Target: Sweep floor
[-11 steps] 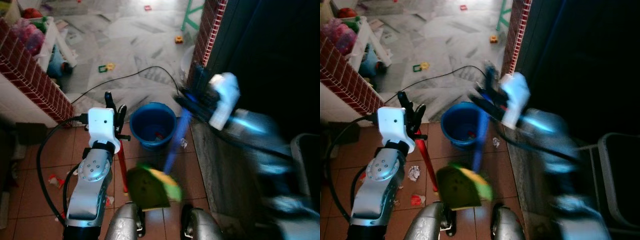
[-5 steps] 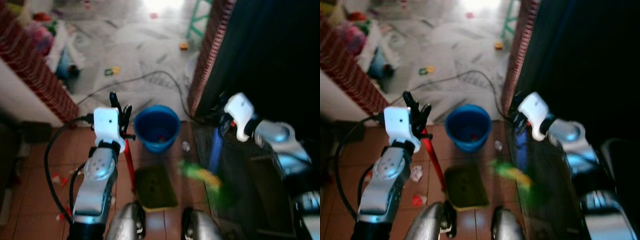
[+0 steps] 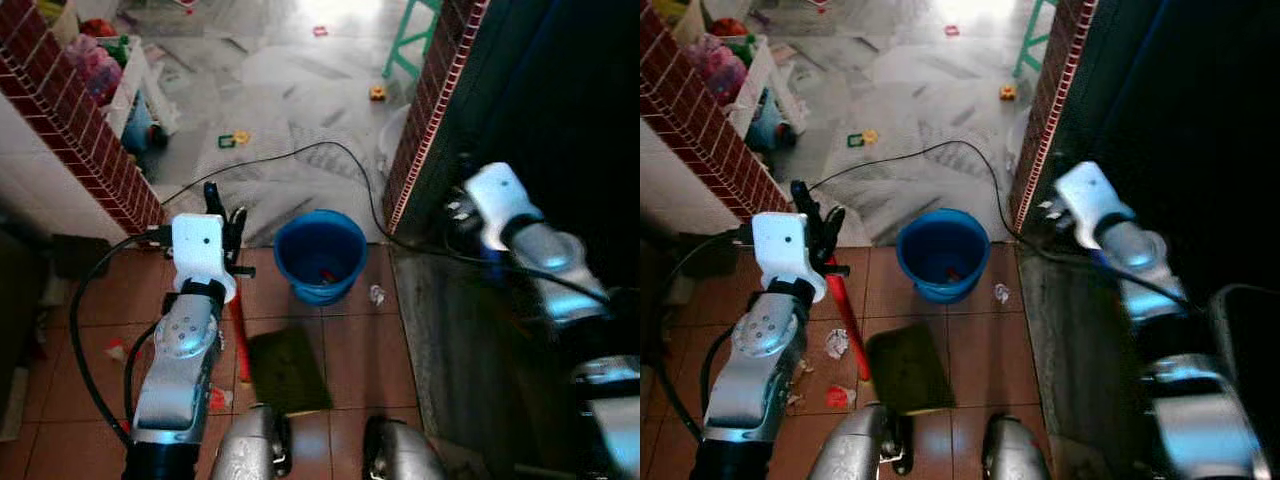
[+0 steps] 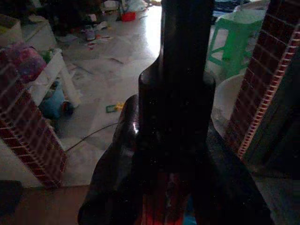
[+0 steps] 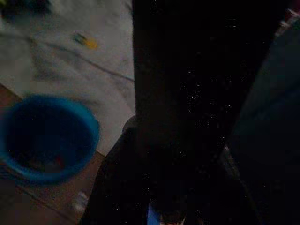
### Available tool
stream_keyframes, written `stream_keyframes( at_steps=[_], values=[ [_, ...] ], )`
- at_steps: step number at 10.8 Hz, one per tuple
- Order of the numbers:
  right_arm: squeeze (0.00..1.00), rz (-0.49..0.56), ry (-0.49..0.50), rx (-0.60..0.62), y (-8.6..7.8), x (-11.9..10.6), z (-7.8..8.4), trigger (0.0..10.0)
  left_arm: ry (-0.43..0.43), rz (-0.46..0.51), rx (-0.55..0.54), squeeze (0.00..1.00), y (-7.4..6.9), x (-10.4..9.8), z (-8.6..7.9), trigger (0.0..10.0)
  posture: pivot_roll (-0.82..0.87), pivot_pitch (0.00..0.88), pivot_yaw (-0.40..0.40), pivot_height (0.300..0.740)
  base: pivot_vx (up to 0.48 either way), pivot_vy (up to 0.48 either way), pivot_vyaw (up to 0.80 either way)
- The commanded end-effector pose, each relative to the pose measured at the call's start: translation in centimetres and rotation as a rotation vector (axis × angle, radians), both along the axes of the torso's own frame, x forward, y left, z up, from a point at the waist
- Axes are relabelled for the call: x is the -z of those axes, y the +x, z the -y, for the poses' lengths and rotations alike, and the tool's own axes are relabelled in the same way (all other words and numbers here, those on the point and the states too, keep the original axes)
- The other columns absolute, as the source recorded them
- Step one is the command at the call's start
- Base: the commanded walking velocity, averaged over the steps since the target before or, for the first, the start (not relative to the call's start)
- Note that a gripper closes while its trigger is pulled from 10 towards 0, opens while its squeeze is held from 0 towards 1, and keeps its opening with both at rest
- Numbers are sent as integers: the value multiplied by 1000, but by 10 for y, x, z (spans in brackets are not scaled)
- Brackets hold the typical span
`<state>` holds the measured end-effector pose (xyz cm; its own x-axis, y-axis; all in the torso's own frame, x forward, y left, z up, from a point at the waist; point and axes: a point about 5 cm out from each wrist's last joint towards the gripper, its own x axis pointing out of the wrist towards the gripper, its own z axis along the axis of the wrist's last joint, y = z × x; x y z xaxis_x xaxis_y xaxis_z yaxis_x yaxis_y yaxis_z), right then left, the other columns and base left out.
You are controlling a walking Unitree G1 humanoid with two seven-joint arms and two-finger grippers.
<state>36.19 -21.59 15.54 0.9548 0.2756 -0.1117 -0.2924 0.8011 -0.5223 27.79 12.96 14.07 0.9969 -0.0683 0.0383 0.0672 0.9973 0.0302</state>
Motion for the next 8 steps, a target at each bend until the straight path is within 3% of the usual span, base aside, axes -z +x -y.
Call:
stream_keyframes(
  at_steps=[1,3,6,8],
  values=[
    [0,38,79,-46,1,-4,-7,10000,-4,42,15,0,1,-7,3,10000,58,120,15,740,0,0,0],
    [0,35,187,-154,-7,0,-17,10000,3,40,13,0,1,-7,0,10000,55,120,20,740,0,0,0],
    [0,-1,220,-302,-16,-2,-24,10000,-1,39,25,0,2,-7,3,10000,45,117,25,740,0,0,0],
    [0,-54,275,-477,-25,-9,-35,10000,-4,40,29,0,4,-7,4,10000,39,112,26,740,0,0,0]
  ],
)
